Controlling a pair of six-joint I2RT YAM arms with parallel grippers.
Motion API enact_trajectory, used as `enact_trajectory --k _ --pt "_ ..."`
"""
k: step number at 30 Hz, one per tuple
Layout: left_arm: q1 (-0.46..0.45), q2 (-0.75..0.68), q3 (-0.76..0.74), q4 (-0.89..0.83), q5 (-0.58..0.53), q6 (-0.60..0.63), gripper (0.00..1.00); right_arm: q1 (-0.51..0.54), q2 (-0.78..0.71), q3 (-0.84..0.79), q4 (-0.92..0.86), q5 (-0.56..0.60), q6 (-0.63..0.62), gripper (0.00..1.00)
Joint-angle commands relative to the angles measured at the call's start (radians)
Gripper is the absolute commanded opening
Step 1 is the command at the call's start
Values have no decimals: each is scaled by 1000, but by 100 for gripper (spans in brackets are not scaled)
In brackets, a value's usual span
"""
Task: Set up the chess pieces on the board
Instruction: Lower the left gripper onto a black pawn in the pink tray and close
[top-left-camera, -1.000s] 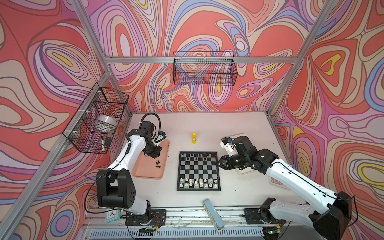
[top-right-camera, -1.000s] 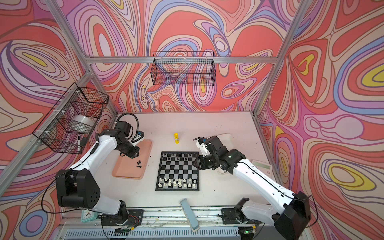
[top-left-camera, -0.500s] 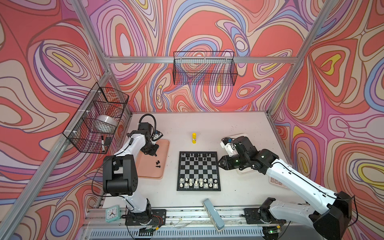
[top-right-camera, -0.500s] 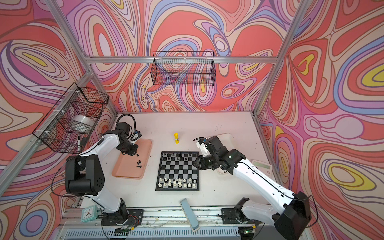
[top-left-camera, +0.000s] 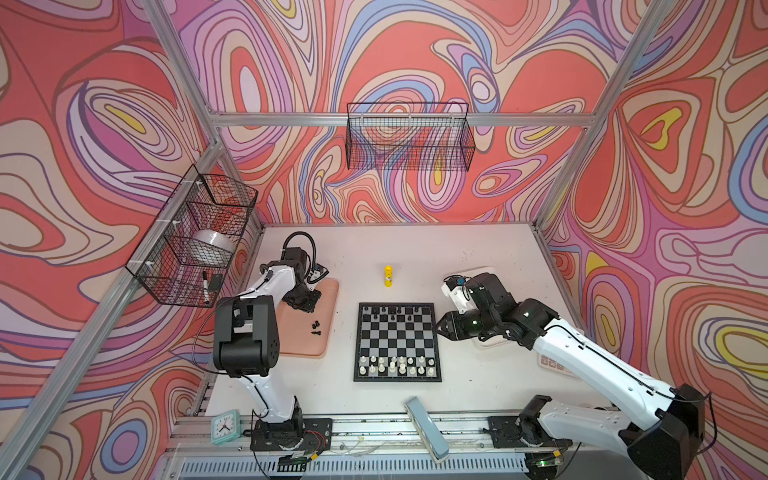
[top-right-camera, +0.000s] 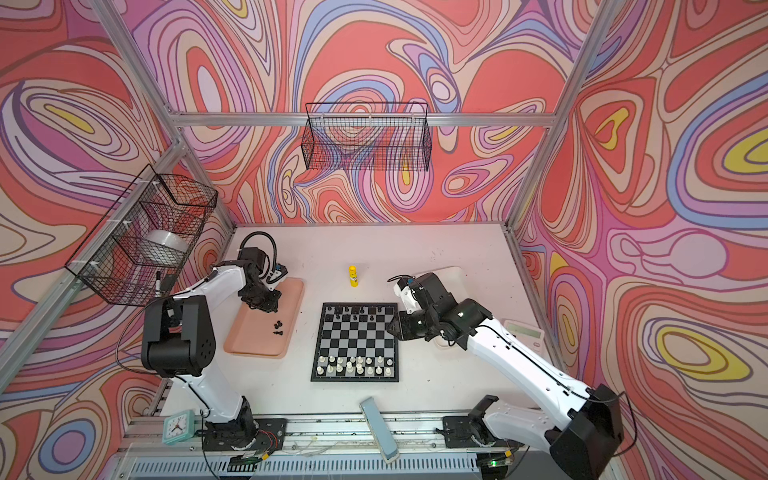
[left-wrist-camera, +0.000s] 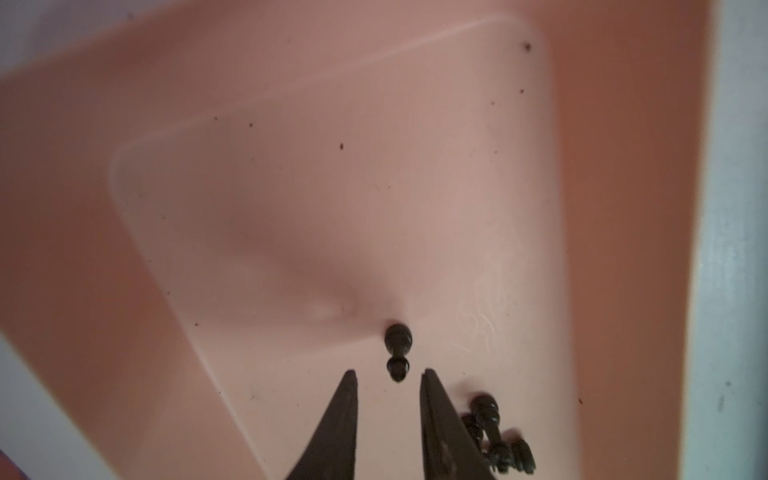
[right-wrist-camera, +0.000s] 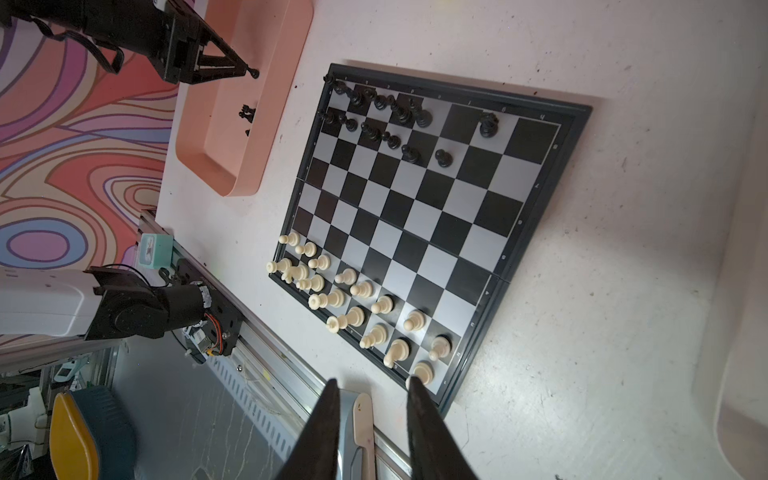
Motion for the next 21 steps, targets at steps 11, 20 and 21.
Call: enact_trajectory --k 11,20,21 --pt "1 41 25 18 8 -4 19 -6 -24 -18 -7 20 2 28" --pt "1 53 41 7 9 4 14 -6 -29 -32 -6 19 6 28" --pt "1 53 41 7 7 5 13 -5 -30 -33 -4 19 6 28"
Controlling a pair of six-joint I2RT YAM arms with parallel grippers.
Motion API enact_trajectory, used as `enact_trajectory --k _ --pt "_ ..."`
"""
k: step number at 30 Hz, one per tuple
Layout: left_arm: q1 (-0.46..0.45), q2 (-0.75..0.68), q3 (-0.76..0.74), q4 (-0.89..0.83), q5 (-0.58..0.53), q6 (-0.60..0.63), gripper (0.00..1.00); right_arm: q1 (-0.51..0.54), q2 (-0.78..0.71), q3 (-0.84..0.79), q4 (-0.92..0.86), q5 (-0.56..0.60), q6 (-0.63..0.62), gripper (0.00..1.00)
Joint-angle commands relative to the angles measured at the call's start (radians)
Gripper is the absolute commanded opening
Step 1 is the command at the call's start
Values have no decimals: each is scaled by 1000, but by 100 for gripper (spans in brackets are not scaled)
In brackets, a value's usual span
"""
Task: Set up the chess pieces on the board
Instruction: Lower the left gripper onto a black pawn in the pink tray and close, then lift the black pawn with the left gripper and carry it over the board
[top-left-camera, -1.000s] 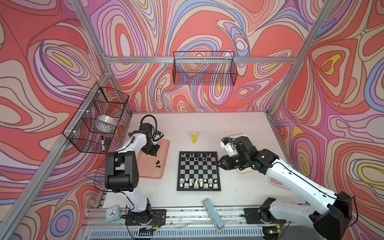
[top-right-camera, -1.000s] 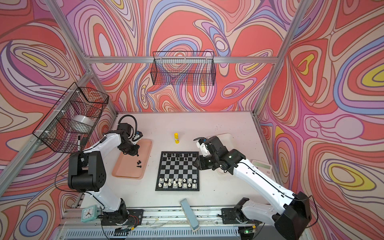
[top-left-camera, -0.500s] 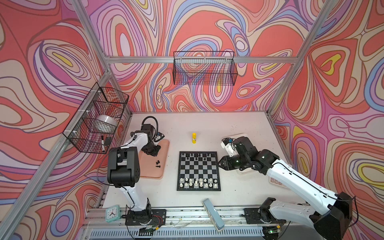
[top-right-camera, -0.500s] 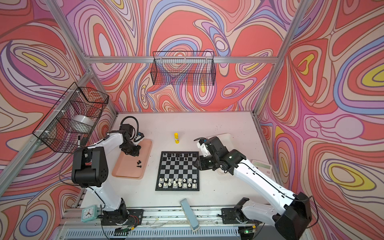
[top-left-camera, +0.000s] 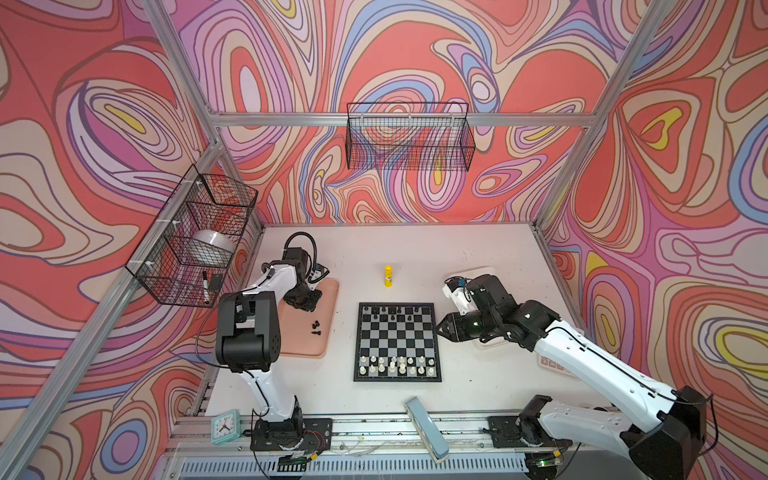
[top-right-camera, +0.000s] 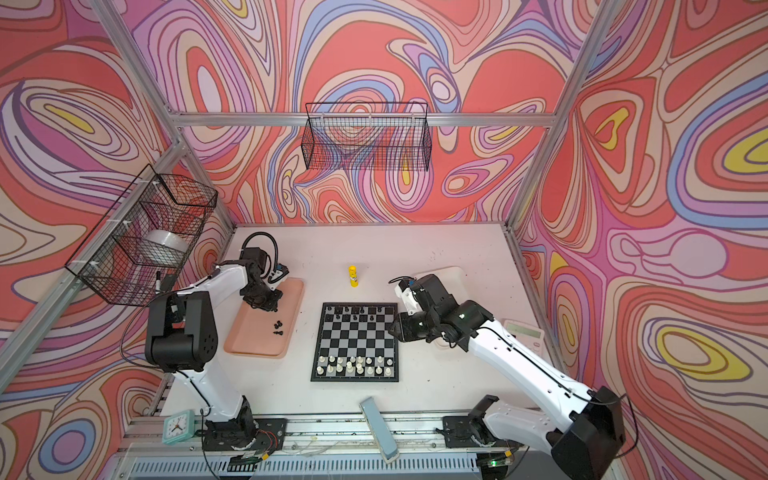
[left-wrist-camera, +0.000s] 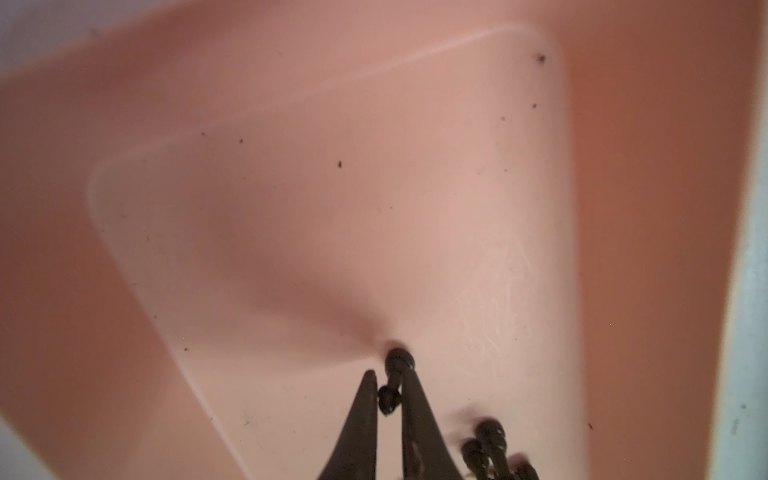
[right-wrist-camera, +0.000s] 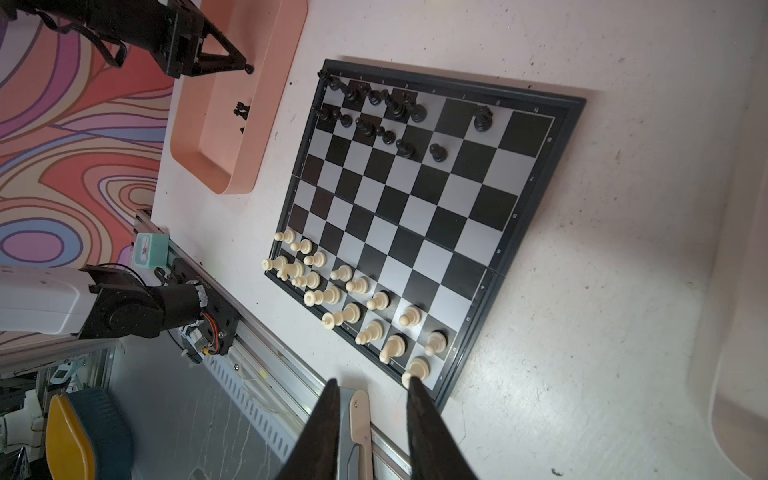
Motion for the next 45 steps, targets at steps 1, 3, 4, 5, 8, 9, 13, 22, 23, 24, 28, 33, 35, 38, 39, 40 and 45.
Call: enact_trajectory --k 1,3,4,5,8,9,13,22,23,24,28,33,35,38,39,40,45 --pt "1 19 25 -6 3 10 11 -6 -20 -18 -2 14 4 28" --pt "1 18 22 -6 1 15 8 -6 -21 -20 -1 14 5 28" --pt "2 19 22 -7 1 18 8 -6 -21 -21 -2 15 4 28" --pt "1 18 22 -7 1 19 8 -6 -21 -22 -1 15 4 28" --pt "1 17 21 -9 3 21 7 -6 -21 -25 2 15 4 28" --pt "1 15 20 -10 3 22 7 -6 -20 -26 1 15 5 28" --pt "1 0 13 -9 1 27 6 -6 -19 -27 6 16 5 28" --pt "-1 -52 62 -77 -6 51 6 -6 -15 -37 16 14 2 28" --pt "-2 -57 72 -89 -3 53 5 -6 -14 -38 19 10 2 28" --pt "-4 -60 81 -98 -3 56 5 -6 -11 -38 20 6 2 28" --pt "-27 -78 118 -135 -9 59 5 -5 -8 -43 23 4 4 28" --pt "-105 -108 154 -172 -21 59 5 -5 -12 -42 15 24 16 28" --pt "-147 -113 180 -190 -22 50 6 -6 -8 -41 11 25 18 28" --pt "-209 -105 240 -226 -15 26 6 -5 -8 -45 5 34 28 28" --pt "-232 -99 266 -240 -13 19 6 -5 -8 -47 0 44 32 28" --pt "-256 -93 288 -250 -9 12 6 -6 -6 -49 -7 53 35 28" --pt "-371 -59 375 -275 -28 9 6 -7 -13 -64 -13 44 46 28"
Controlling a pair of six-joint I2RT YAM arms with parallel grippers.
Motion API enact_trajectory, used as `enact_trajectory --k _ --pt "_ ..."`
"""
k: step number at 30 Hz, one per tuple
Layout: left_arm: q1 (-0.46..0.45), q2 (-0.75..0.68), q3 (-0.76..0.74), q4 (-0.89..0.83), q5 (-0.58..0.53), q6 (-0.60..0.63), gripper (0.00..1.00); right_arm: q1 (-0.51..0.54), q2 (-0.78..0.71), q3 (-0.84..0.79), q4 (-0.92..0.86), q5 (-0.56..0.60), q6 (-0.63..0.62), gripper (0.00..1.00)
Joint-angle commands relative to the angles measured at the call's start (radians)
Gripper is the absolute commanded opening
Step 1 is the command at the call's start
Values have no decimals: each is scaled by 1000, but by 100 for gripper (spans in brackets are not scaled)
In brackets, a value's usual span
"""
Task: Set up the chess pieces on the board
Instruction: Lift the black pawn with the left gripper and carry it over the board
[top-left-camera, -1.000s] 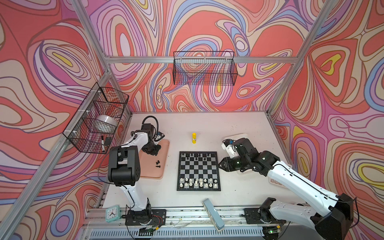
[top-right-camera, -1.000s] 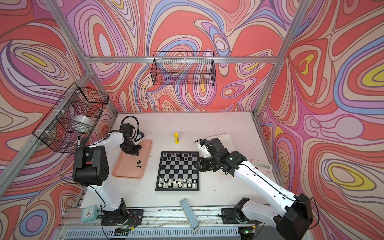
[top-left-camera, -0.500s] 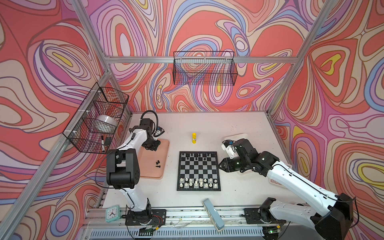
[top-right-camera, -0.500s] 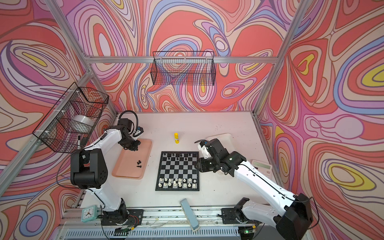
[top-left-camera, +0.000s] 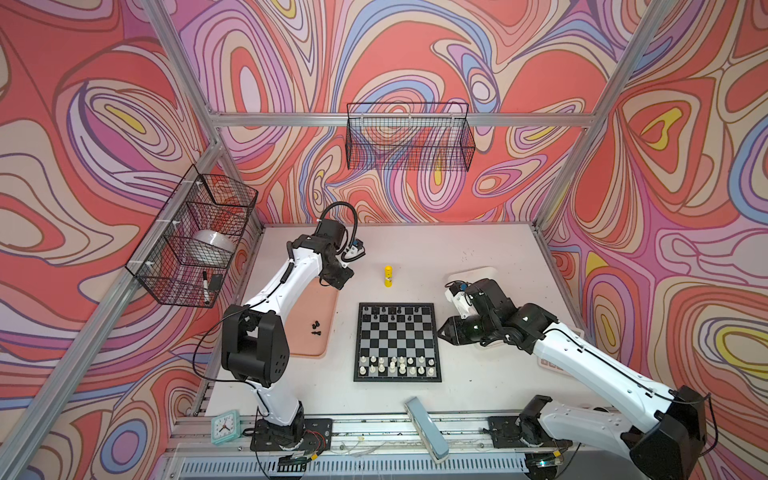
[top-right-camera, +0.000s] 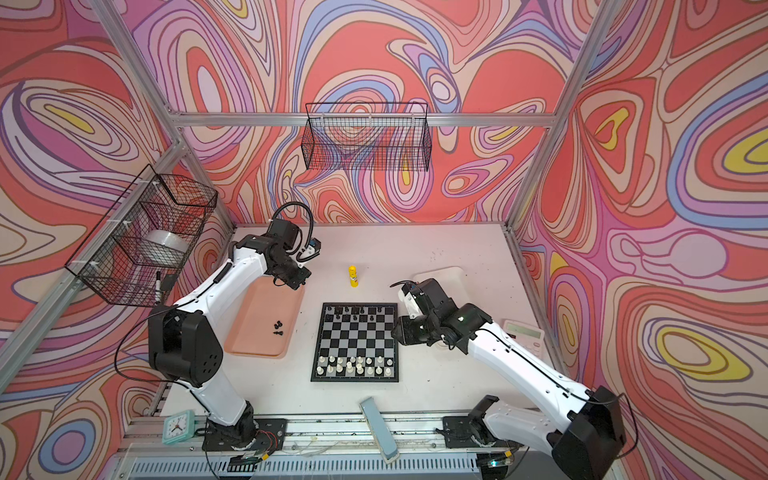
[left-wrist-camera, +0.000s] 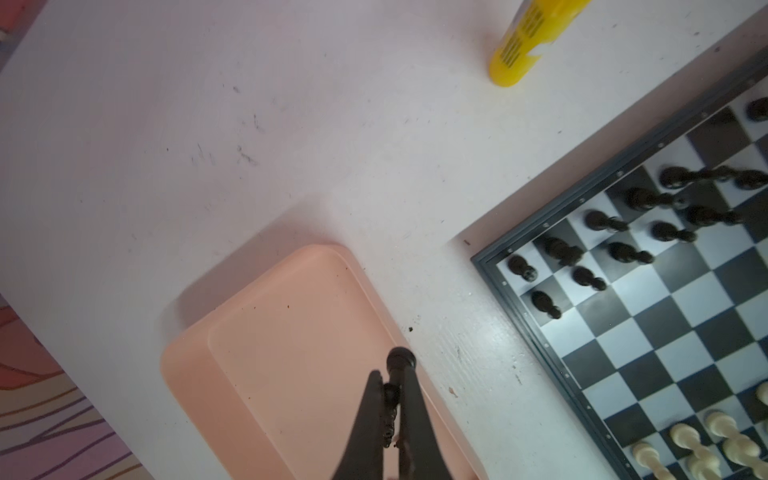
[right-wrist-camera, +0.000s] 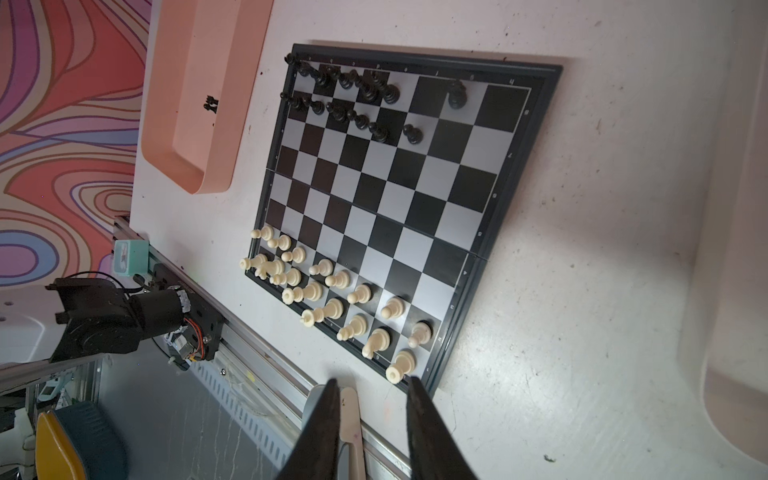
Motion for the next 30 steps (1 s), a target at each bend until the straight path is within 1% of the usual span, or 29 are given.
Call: enact_trajectory --k 1,9,18,22,30 --pt "-70 32 61 -74 -9 -18 6 -6 -16 -22 -13 22 16 28" --pt "-234 140 225 -114 -16 -28 6 -7 -52 -29 -41 23 22 28" --pt "-390 274 368 -126 -8 -36 6 -8 -116 -24 -83 38 38 28" --pt "-441 318 399 -116 -2 -42 6 -8 -150 -21 -105 44 44 28" --pt "-520 369 401 -89 9 -61 6 -8 -194 -19 -143 47 52 29"
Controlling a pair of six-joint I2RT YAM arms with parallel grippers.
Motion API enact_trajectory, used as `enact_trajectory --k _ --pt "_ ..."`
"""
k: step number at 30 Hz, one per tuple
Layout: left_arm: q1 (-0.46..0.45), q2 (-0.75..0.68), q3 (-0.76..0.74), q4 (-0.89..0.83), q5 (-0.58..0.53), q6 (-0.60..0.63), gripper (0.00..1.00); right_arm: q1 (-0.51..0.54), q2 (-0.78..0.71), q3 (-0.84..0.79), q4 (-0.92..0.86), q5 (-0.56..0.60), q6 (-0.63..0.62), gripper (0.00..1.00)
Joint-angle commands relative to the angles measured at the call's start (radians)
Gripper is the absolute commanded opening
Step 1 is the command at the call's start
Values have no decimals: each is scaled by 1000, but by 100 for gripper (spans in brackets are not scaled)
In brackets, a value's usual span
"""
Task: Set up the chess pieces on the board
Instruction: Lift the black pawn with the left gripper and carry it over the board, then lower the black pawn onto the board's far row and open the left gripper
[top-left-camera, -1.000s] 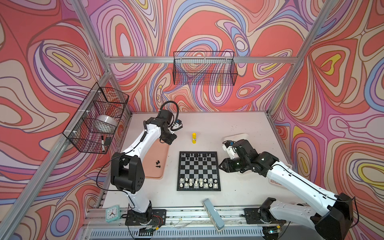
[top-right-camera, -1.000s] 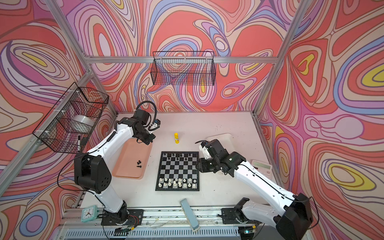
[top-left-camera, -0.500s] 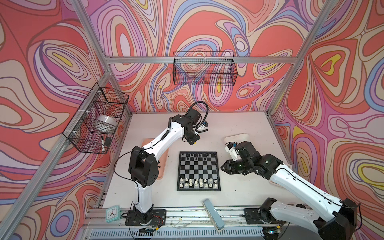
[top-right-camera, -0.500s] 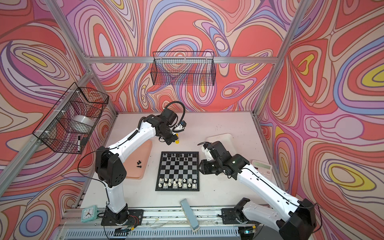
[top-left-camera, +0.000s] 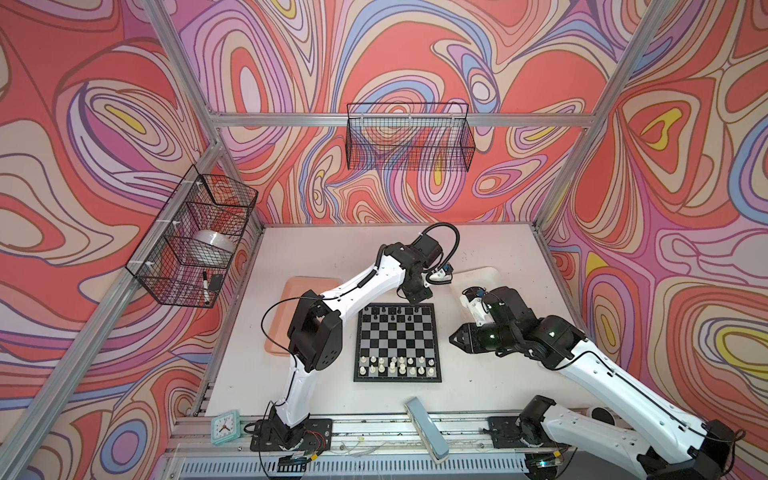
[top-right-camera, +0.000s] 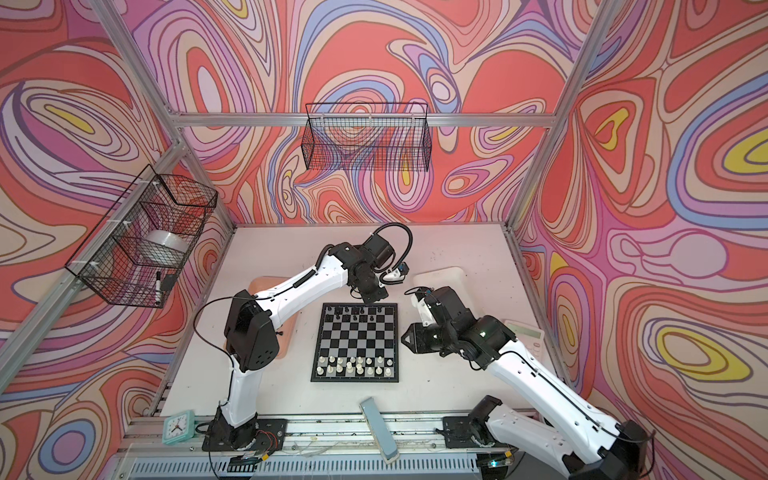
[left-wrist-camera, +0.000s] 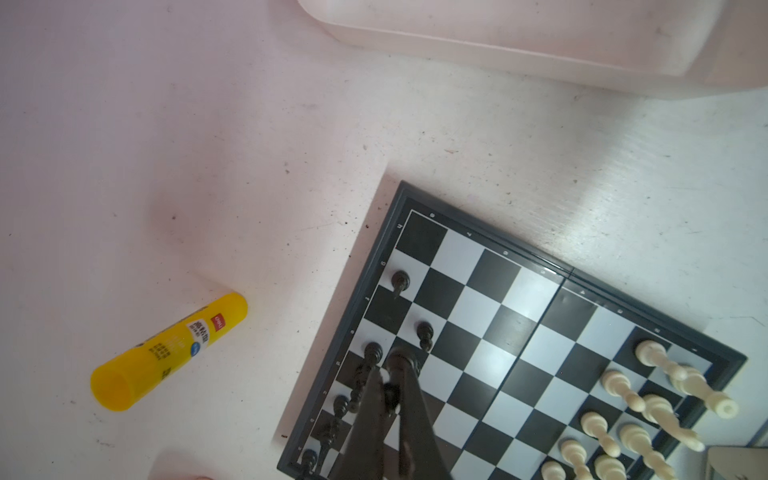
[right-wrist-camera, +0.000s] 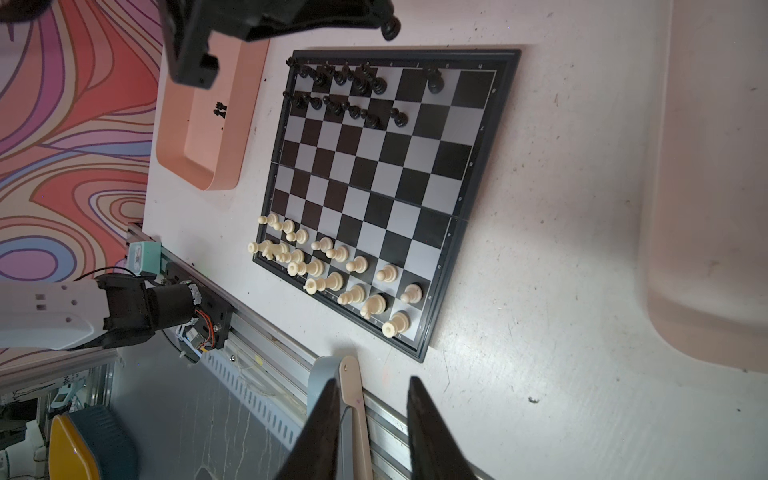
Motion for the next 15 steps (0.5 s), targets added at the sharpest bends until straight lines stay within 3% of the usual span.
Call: enact_trajectory --k 1,15 --pt "-23 32 15 -6 18 -22 6 -7 -22 0 -32 18 8 28" --pt "-78 98 12 17 9 -21 6 -7 -52 -4 -47 7 4 28"
